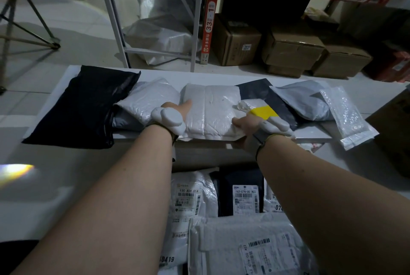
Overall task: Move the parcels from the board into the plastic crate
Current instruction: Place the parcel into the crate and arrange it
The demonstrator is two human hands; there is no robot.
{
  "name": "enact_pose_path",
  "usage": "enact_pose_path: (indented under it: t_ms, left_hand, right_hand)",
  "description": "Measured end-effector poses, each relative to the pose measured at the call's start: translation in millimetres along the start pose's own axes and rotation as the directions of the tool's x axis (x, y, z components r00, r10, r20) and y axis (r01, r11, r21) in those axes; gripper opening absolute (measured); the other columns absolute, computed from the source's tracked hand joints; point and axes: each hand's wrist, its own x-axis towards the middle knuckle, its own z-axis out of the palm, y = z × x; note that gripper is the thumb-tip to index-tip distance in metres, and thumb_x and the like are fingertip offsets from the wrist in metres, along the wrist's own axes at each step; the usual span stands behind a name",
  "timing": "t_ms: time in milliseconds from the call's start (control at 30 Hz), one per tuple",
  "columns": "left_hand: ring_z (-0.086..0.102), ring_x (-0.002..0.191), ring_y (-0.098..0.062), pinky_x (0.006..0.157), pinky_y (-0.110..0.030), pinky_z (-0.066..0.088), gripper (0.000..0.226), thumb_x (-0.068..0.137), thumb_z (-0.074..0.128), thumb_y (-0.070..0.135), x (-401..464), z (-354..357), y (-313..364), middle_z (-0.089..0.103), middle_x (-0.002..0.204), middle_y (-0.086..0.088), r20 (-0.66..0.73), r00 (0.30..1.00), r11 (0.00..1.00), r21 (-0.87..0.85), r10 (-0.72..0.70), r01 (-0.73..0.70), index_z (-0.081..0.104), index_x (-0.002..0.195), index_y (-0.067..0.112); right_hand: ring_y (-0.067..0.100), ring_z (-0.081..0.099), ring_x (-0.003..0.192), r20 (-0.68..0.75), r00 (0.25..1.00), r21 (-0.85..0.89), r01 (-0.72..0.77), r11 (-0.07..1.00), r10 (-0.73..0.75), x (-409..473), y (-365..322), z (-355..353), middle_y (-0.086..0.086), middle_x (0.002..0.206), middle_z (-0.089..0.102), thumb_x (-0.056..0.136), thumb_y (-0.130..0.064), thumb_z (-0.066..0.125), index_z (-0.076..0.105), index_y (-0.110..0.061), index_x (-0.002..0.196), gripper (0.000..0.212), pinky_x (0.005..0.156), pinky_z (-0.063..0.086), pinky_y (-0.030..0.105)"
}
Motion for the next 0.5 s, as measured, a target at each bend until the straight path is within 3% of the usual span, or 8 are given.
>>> enact_pose_path:
  t_ms: [33, 100, 167, 300, 367, 433, 467, 500]
  left_hand:
    - [0.053, 0.113, -0.026, 0.102, -0.033, 0.034, 0.068, 0.093, 0.039, 0.057, -2.7, -1.8, 0.2, 0.059, 0.118, -0.015, -0.003, 1.000, 1.000, -0.003, 0.022, -0.022, 0.057, 0.109, -0.006]
    - [0.054, 0.116, -0.031, 0.103, -0.034, 0.036, 0.079, 0.087, 0.041, 0.066, -6.2, -5.5, -3.3, 0.058, 0.124, -0.018, 0.028, 0.998, 0.998, -0.023, 0.053, -0.053, 0.054, 0.123, -0.003]
    - [0.056, 0.112, -0.032, 0.098, -0.033, 0.039, 0.075, 0.086, 0.048, 0.063, -11.4, -11.2, -3.6, 0.060, 0.122, -0.014, 0.092, 0.990, 0.988, -0.119, 0.107, -0.096, 0.053, 0.127, 0.000]
    - [0.062, 0.103, -0.029, 0.097, -0.037, 0.046, 0.067, 0.080, 0.061, 0.059, -28.4, -29.8, -2.6, 0.065, 0.114, -0.009, 0.102, 0.973, 0.935, -0.312, 0.208, -0.167, 0.058, 0.124, 0.010]
    - [0.065, 0.100, -0.032, 0.096, -0.046, 0.050, 0.082, 0.058, 0.073, 0.064, -34.5, -31.5, -2.6, 0.068, 0.111, -0.009, 0.106, 0.973, 0.890, -0.433, 0.207, -0.142, 0.059, 0.121, 0.013]
    - [0.067, 0.097, -0.036, 0.088, -0.055, 0.052, 0.098, 0.036, 0.079, 0.065, -32.6, -27.5, -10.9, 0.070, 0.108, -0.011, 0.119, 0.974, 0.858, -0.503, 0.193, -0.108, 0.060, 0.117, 0.013]
    - [0.067, 0.096, -0.037, 0.086, -0.058, 0.052, 0.104, 0.030, 0.081, 0.066, -34.1, -24.4, -14.5, 0.069, 0.109, -0.011, 0.124, 0.972, 0.853, -0.511, 0.198, -0.108, 0.060, 0.117, 0.013]
    - [0.067, 0.097, -0.037, 0.086, -0.058, 0.052, 0.113, 0.026, 0.082, 0.068, -32.7, -21.0, -19.3, 0.069, 0.111, -0.011, 0.125, 0.970, 0.853, -0.508, 0.207, -0.117, 0.058, 0.120, 0.012]
  right_hand:
    - [0.030, 0.044, 0.130, 0.002, 0.998, 0.135, -0.058, 0.989, 0.058, 1.6, 0.2, 0.1, 0.015, 0.142, 0.044, 0.098, -0.015, 0.048, 0.033, -0.006, 0.141, 0.047, 0.085, 0.044, 0.023]
    - [0.031, 0.046, 0.129, -0.035, 0.999, 0.206, 0.009, 0.979, -0.002, 6.2, 5.9, 0.4, 0.011, 0.145, 0.043, 0.097, -0.016, 0.048, 0.035, -0.006, 0.142, 0.048, 0.104, 0.041, 0.034]
    - [0.032, 0.048, 0.127, -0.075, 0.997, 0.223, 0.019, 0.975, -0.002, 9.6, 6.3, 0.2, 0.013, 0.141, 0.047, 0.097, -0.015, 0.048, 0.037, -0.003, 0.140, 0.046, 0.107, 0.038, 0.038]
    - [0.034, 0.060, 0.110, -0.117, 0.989, 0.451, 0.138, 0.882, -0.095, -7.0, 0.0, -1.4, 0.015, 0.112, 0.064, 0.091, -0.012, 0.057, 0.051, -0.011, 0.127, 0.036, 0.097, 0.047, 0.046]
    - [0.029, 0.061, 0.091, -0.087, 0.991, 0.502, 0.132, 0.855, -0.102, -16.1, 4.3, -1.7, 0.011, 0.095, 0.065, 0.092, -0.011, 0.057, 0.054, -0.014, 0.121, 0.029, 0.085, 0.051, 0.043]
    - [0.025, 0.061, 0.072, -0.065, 0.993, 0.604, 0.118, 0.788, -0.099, -27.6, 12.1, -2.5, 0.010, 0.083, 0.064, 0.092, -0.005, 0.055, 0.057, -0.015, 0.107, 0.018, 0.062, 0.054, 0.034]
    - [0.024, 0.061, 0.067, -0.051, 0.993, 0.657, 0.113, 0.746, -0.105, -33.5, 17.2, -3.7, 0.009, 0.079, 0.064, 0.091, -0.001, 0.055, 0.059, -0.016, 0.101, 0.018, 0.058, 0.054, 0.033]
    - [0.026, 0.062, 0.070, -0.045, 0.993, 0.686, 0.113, 0.719, -0.113, -35.5, 24.1, -4.5, 0.010, 0.081, 0.065, 0.090, 0.001, 0.055, 0.060, -0.017, 0.098, 0.020, 0.064, 0.055, 0.038]
